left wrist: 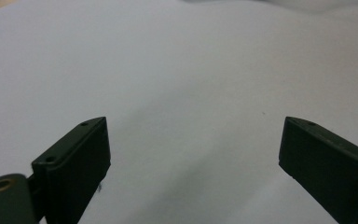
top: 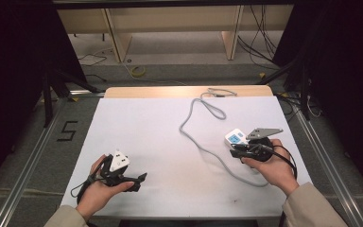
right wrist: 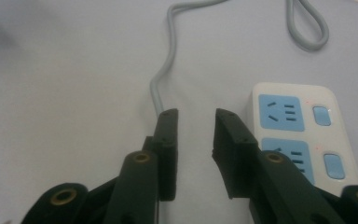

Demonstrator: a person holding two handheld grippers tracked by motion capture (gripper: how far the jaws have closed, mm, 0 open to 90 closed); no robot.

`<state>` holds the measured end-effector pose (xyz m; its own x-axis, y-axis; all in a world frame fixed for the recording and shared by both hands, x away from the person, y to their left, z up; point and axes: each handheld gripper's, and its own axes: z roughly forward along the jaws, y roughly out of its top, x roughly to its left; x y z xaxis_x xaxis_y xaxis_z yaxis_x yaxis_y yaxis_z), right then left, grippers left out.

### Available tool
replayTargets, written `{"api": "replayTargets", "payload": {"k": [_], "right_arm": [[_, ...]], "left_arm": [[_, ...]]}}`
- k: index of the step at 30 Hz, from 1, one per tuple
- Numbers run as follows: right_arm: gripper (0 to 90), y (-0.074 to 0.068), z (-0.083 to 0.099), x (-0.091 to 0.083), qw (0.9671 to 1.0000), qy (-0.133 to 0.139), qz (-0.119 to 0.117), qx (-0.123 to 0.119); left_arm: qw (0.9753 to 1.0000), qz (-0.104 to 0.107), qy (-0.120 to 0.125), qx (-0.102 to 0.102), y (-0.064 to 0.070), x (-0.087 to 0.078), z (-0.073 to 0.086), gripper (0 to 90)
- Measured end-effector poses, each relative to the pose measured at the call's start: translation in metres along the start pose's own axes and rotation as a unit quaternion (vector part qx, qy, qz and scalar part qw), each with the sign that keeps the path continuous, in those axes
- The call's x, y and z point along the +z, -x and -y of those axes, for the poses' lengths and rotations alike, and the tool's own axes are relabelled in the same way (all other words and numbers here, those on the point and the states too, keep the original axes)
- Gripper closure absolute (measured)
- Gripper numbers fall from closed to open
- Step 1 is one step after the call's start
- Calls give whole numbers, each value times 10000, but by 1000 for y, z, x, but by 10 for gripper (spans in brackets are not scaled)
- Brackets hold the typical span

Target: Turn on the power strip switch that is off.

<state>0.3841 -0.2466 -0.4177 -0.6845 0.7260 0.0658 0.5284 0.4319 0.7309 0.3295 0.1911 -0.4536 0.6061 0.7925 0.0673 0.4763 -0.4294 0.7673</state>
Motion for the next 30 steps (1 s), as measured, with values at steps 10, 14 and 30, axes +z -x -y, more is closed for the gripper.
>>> {"api": "replayTargets", "payload": {"k": [10, 14, 30], "right_arm": [[545, -6, 15, -2, 9991, 401, -88, -58], [512, -10, 22, -5, 9985, 522, -119, -86], [413, -13, 40, -15, 9963, 833, -165, -118]], "left_arm": [[10000, 37, 7, 14, 1, 0, 0, 85], [10000, 43, 18, 7, 2, -1, 0, 86], [9999, 111, 8, 43, 5, -4, 1, 87]]}}
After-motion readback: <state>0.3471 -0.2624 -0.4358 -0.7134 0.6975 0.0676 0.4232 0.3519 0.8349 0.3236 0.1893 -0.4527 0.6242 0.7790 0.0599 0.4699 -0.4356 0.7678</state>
